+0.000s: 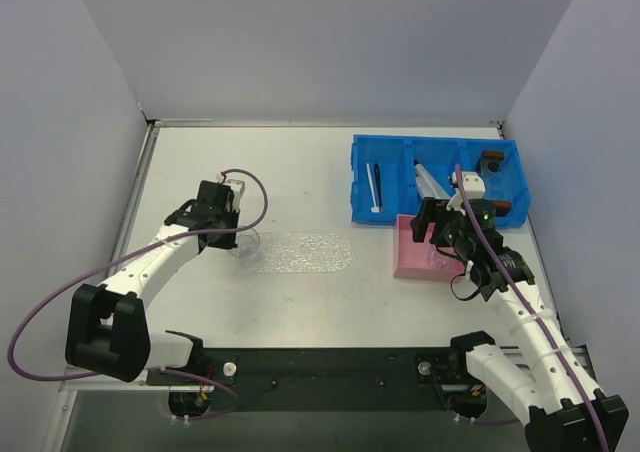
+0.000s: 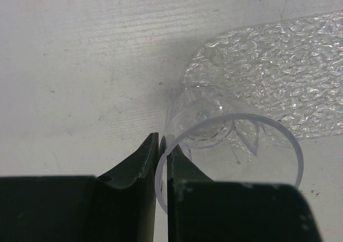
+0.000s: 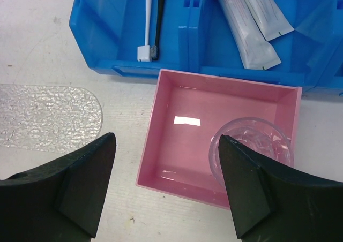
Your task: Prepare toiletry sets of a toothbrush and toothpaste on the tray
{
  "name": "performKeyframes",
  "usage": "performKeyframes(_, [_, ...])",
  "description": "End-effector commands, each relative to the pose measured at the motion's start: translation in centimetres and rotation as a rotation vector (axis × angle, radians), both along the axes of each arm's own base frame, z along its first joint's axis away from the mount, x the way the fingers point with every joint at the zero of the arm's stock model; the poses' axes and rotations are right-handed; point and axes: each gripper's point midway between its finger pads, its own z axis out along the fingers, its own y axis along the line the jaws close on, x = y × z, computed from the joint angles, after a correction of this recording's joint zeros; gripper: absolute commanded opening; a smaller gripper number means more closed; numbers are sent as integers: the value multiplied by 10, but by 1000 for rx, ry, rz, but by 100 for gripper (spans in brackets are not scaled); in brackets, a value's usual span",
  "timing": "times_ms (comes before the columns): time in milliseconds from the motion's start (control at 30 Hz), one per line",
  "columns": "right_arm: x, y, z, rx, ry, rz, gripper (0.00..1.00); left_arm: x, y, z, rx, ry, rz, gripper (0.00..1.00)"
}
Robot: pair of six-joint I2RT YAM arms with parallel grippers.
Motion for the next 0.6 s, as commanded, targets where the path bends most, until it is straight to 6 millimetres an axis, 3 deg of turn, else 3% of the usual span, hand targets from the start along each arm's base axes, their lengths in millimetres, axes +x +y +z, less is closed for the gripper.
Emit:
performKeyframes(0, [4,0,7,11,-39,8,72,11,-5,11,-31,-32,-4,0])
performKeyframes(567, [3,-1,3,25,-35,13,73,14,-4,1,-21,1,-1,0])
